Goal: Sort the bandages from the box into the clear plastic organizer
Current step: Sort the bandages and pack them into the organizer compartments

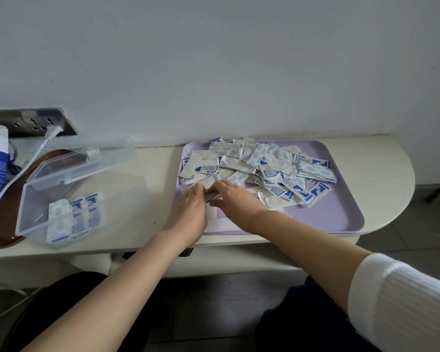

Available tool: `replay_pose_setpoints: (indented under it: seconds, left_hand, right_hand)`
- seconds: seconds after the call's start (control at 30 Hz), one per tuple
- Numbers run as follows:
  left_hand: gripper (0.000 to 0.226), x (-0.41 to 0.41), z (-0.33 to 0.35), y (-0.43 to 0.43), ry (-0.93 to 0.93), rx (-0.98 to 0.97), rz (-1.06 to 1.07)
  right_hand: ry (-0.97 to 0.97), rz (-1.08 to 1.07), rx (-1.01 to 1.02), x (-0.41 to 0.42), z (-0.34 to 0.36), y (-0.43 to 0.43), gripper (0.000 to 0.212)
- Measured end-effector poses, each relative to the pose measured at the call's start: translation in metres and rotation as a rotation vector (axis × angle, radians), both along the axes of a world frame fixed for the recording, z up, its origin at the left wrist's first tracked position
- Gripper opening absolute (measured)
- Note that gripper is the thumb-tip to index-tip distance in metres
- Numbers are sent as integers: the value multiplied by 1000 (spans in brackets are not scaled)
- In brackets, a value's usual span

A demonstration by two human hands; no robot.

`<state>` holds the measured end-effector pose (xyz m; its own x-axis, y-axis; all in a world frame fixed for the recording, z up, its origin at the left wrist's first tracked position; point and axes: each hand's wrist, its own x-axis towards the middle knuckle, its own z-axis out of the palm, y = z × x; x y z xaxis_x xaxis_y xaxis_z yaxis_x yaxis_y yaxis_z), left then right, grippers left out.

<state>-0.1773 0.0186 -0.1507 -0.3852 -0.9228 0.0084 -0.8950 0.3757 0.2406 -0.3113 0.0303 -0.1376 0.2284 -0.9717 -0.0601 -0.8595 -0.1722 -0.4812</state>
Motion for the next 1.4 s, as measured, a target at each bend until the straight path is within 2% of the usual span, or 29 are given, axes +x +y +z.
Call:
replay_pose_setpoints:
  seconds: [0.1, 0.2, 0.27, 0.33, 0.43, 0.5, 0.67, 0.73, 0.83, 0.9, 1.0, 1.17, 1.4]
  left_hand:
    - [30, 6, 2, 1, 55, 33, -22]
    - [27, 17, 1, 0, -133, -78, -9]
    - [25, 23, 2, 3, -198, -70, -2]
    - [20, 27, 4, 5, -130, 12, 26]
    - [23, 22, 6, 6, 86, 135, 57]
    - [26, 16, 7, 8, 173, 179, 45]
    - [23, 13, 5, 11, 251, 138, 55]
    - [22, 15, 3, 10, 198, 110, 38]
    - [25, 17, -2, 11, -49, 74, -22]
    - [27, 15, -4, 12, -172, 21, -38]
    - [32, 14, -9, 12, -202, -18, -4]
    - [36, 14, -10, 9, -221, 65, -28]
    - [20, 15, 2, 9, -149, 103, -38]
  right_hand:
    - [85, 1, -56, -1, 2, 2, 21]
    - [139, -19, -130, -4, 2, 1, 18]
    - [139, -38, -134, -6, 1, -1, 19]
    - [85, -50, -105, -6, -2, -3, 21]
    - [-74, -66, -17, 0, -8, -4, 44]
    - [-117, -57, 37, 6, -10, -3, 50]
    - [-152, -51, -22, 6, -9, -2, 46]
    - [1, 3, -75, -2, -8, 0, 46]
    - [330, 96, -119, -11, -10, 6, 49]
    - [430, 120, -168, -10, -11, 9, 52]
    - [445, 194, -161, -3, -7, 11, 58]
    - [373, 205, -88, 1, -6, 13, 57]
    - [359, 210, -145, 0, 8, 10, 45]
